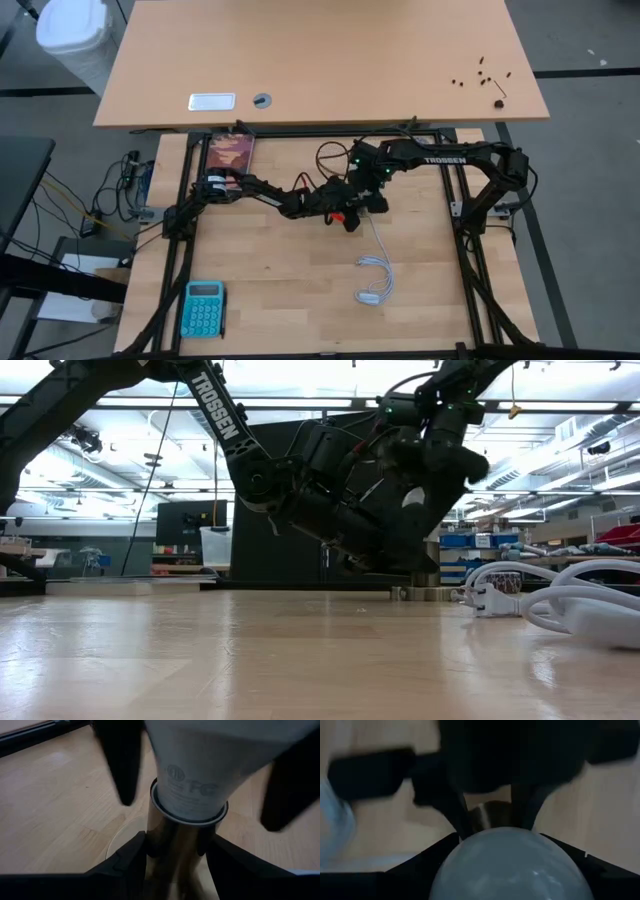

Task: Screw lightbulb
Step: Remove the white lightbulb from the lamp

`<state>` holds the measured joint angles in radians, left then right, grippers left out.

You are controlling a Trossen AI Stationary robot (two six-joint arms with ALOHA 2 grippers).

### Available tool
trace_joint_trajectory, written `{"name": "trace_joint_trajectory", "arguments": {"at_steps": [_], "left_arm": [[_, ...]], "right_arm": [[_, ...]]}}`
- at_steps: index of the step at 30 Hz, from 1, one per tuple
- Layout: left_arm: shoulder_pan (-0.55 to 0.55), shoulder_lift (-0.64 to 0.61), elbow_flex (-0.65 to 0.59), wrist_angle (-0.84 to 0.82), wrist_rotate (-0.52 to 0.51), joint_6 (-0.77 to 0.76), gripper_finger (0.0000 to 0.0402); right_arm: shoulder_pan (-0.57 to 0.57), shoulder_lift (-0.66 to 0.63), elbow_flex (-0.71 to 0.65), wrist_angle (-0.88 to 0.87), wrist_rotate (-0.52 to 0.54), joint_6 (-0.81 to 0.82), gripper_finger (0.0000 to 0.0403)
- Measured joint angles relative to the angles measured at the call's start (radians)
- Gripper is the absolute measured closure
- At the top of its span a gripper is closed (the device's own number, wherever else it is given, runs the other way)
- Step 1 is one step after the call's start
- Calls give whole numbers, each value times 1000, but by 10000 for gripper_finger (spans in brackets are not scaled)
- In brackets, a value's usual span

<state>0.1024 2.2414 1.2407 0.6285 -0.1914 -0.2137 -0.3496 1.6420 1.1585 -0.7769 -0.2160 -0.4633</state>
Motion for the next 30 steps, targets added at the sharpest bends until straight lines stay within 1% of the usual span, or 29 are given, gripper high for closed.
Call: {"name": "trace_joint_trajectory", "arguments": {"at_steps": [3,5,6,8,10,13,15,19,22,26,30], "left_arm": [[0,0,0,0,0,-4,215],[0,0,0,0,0,-4,215],[0,0,0,1,-1,-4,215],[0,0,0,0,-4,-4,215],[1,0,0,1,-4,-4,215],[2,0,0,5,-5,-5,215],[2,0,0,7,-6,-8,215],[2,0,0,3,-2,-4,215],[1,0,0,1,3,2,215],[-1,0,0,-1,4,-14,215],[0,-1,1,-10,4,-58,215]], "right_arm": [[5,2,9,3,18,-268,128],[11,2,10,5,33,-417,131],[14,2,10,7,42,-457,134],[20,2,10,12,65,-475,140],[22,2,19,7,82,-428,141],[23,5,38,-2,113,-290,131],[23,5,60,-3,129,-198,115],[20,5,95,-31,114,-39,77],[19,3,120,-46,99,53,46],[19,1,157,-83,109,175,10],[19,1,209,-160,166,406,12]]}}
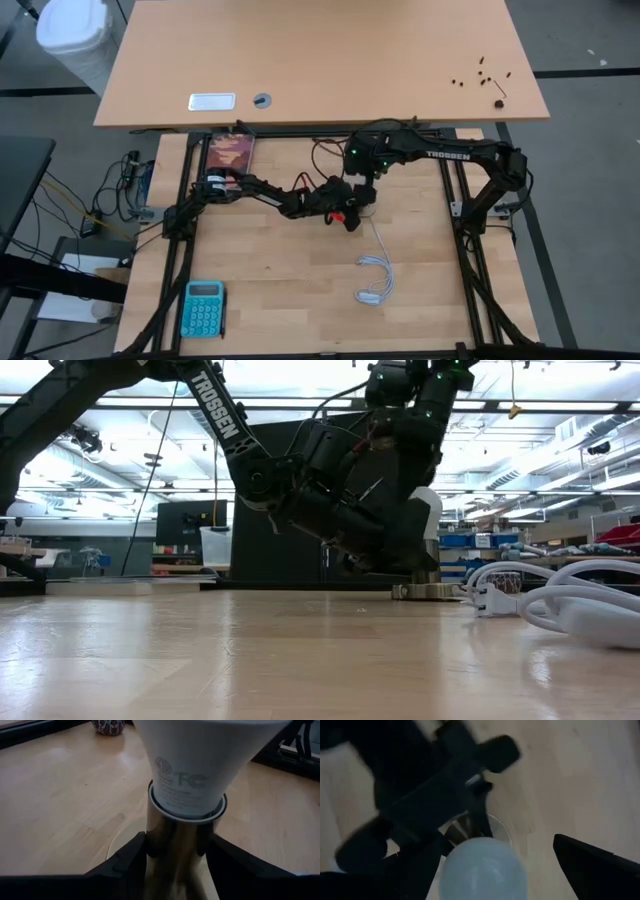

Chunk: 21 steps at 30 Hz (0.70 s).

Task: Screw lightbulb
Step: Remove the white lightbulb from the lamp

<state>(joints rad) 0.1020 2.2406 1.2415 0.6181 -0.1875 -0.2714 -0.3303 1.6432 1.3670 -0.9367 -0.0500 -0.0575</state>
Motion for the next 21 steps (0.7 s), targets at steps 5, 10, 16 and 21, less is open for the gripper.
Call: {"name": "trace_joint_trajectory", "arguments": {"at_steps": [5,10,16,21], "left_arm": [[-1,0,0,-8,0,7,215],[0,0,0,-9,0,6,215],[0,0,0,-10,0,6,215],[0,0,0,-10,-1,5,215]], "right_arm": [[-4,-3,28,-41,15,257,15],[-8,-1,19,-65,7,413,10],[-12,1,-35,-75,-30,469,10],[-12,1,-87,-9,-71,505,10]]}}
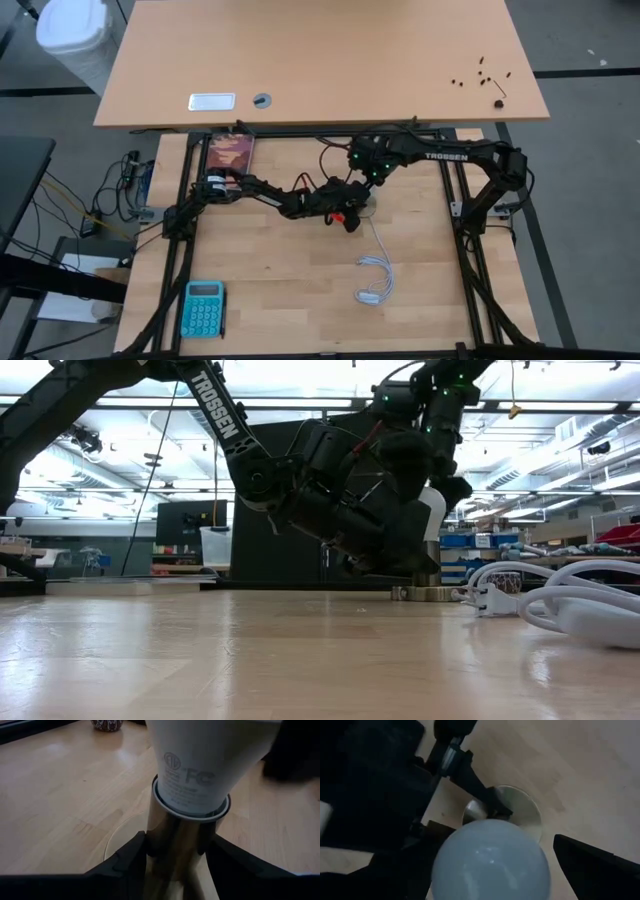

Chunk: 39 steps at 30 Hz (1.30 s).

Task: Screw lightbulb
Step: Remove the white lightbulb from the lamp

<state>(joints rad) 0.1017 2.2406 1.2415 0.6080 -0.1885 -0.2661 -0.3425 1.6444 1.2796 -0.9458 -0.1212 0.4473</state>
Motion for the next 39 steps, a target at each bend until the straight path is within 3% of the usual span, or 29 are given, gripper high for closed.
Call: {"name": "trace_joint_trajectory", "arguments": {"at_steps": [8,21,26,33,39], "left_arm": [[0,0,0,-1,0,0,215],[0,0,-1,-1,-1,-3,215],[0,1,-1,0,-2,-2,215],[0,1,-1,0,-2,0,215],[2,1,-1,1,-14,0,215]], "right_arm": [[0,0,-99,108,-6,6,27],[1,-4,-145,203,-14,-31,138],[1,-3,-145,193,-16,-88,156],[-1,0,-131,159,-37,-327,134],[-1,7,-85,141,-32,-715,146]]}}
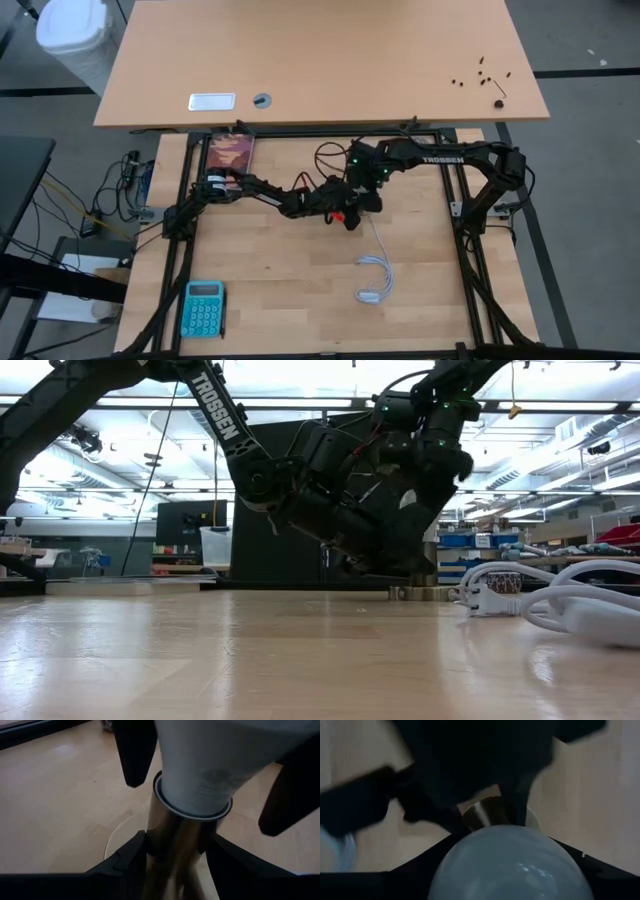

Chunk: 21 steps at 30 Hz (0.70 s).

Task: Screw lightbulb
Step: Remove the white lightbulb from the lamp

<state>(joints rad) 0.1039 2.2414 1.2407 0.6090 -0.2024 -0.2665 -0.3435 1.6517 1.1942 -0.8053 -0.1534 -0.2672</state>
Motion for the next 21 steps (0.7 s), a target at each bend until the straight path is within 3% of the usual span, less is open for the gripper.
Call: {"name": "trace_joint_trajectory", "arguments": {"at_steps": [8,11,14,21], "left_arm": [[0,0,0,-1,9,-3,215],[-1,0,0,-1,13,-3,215],[-2,0,0,0,15,-3,215],[-2,0,0,-1,16,-4,215]], "right_arm": [[12,1,3,17,19,-513,127],[23,0,1,25,21,-613,118],[33,0,1,31,21,-604,118],[58,-7,23,-5,109,-323,117]]}}
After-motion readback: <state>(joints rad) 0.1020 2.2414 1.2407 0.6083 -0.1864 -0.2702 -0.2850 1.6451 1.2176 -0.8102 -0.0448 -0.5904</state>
